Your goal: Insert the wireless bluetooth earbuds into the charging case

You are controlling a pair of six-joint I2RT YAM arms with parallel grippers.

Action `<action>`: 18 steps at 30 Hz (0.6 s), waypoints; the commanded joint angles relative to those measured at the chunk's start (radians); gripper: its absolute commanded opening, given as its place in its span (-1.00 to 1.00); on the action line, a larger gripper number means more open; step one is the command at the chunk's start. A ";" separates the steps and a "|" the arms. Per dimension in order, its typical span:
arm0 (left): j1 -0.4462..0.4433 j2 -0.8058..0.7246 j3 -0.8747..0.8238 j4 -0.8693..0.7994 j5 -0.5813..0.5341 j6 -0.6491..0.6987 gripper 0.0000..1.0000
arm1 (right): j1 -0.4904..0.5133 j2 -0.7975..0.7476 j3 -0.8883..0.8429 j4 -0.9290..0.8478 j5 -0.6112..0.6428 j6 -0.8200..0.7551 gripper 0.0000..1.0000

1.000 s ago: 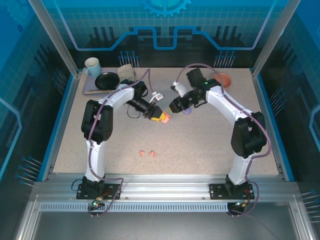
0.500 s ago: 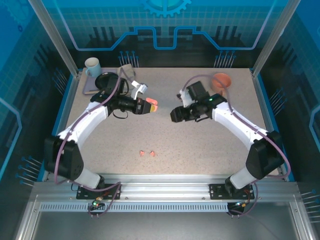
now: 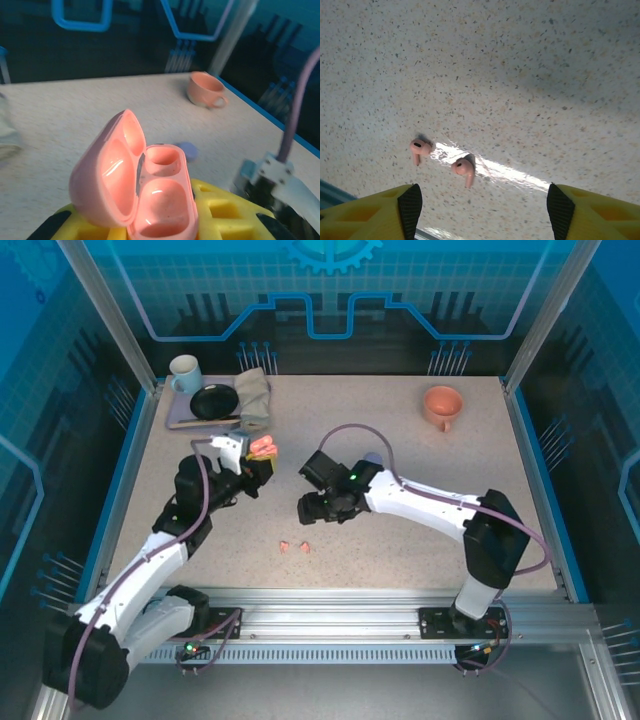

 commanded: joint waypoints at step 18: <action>-0.002 -0.095 -0.167 0.469 -0.431 -0.110 -1.00 | 0.168 0.409 0.401 -0.242 0.066 0.464 0.29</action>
